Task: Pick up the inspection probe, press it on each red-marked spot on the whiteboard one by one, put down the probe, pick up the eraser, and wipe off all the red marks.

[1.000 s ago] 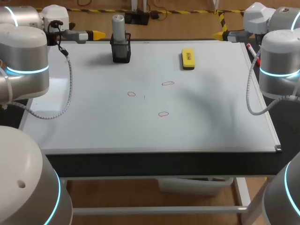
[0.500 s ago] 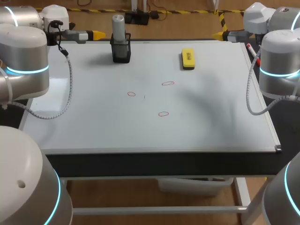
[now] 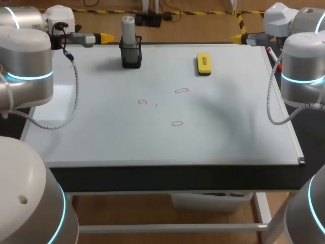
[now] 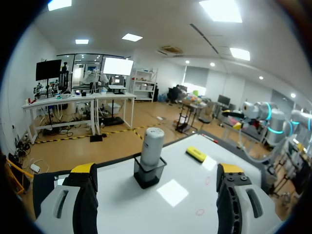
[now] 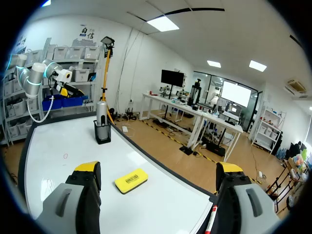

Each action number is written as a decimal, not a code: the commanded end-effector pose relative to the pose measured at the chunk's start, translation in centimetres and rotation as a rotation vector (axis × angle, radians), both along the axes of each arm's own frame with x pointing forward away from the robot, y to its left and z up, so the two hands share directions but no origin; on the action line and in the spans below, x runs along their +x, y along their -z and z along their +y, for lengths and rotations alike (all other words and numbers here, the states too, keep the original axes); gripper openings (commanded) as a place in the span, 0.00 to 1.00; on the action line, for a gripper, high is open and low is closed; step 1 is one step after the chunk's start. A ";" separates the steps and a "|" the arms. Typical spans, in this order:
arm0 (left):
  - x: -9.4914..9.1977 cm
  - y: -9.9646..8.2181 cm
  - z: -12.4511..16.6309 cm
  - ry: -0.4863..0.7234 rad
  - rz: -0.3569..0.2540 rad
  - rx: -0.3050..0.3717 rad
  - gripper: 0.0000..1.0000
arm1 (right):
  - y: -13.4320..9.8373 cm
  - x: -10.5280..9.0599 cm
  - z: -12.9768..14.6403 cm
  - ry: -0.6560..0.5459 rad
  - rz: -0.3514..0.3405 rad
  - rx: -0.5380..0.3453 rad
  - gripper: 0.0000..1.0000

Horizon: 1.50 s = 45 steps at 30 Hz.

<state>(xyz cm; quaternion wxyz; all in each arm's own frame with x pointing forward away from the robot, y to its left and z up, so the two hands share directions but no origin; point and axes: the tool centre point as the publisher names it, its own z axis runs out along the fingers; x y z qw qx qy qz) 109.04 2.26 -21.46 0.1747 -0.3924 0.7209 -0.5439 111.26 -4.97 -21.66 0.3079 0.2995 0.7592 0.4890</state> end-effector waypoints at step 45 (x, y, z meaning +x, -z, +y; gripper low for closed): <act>5.8 4.3 -5.9 0.830 -0.216 -0.240 1.00 | 0.0 0.0 0.0 -0.001 0.001 0.000 1.00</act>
